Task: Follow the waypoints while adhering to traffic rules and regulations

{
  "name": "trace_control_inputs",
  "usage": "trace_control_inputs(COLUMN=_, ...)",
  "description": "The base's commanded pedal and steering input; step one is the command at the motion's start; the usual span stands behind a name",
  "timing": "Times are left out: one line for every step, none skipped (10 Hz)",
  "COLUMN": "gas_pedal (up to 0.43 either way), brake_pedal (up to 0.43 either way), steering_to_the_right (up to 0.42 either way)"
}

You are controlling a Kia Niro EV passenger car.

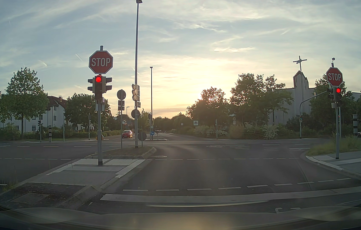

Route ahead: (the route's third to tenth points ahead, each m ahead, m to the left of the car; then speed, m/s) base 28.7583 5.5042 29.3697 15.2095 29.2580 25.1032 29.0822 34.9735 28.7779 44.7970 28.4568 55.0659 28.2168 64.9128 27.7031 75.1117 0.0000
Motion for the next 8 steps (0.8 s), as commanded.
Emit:
trace_control_inputs(gas_pedal=0.000, brake_pedal=0.421, steering_to_the_right=0.008)
trace_control_inputs(gas_pedal=0.000, brake_pedal=0.421, steering_to_the_right=0.008)
trace_control_inputs(gas_pedal=0.000, brake_pedal=0.421, steering_to_the_right=0.008)
trace_control_inputs(gas_pedal=0.000, brake_pedal=0.421, steering_to_the_right=0.008)
trace_control_inputs(gas_pedal=0.000, brake_pedal=0.421, steering_to_the_right=0.008)
trace_control_inputs(gas_pedal=0.000, brake_pedal=0.421, steering_to_the_right=0.008)
trace_control_inputs(gas_pedal=0.000, brake_pedal=0.421, steering_to_the_right=0.009)
trace_control_inputs(gas_pedal=0.000, brake_pedal=0.421, steering_to_the_right=0.008)
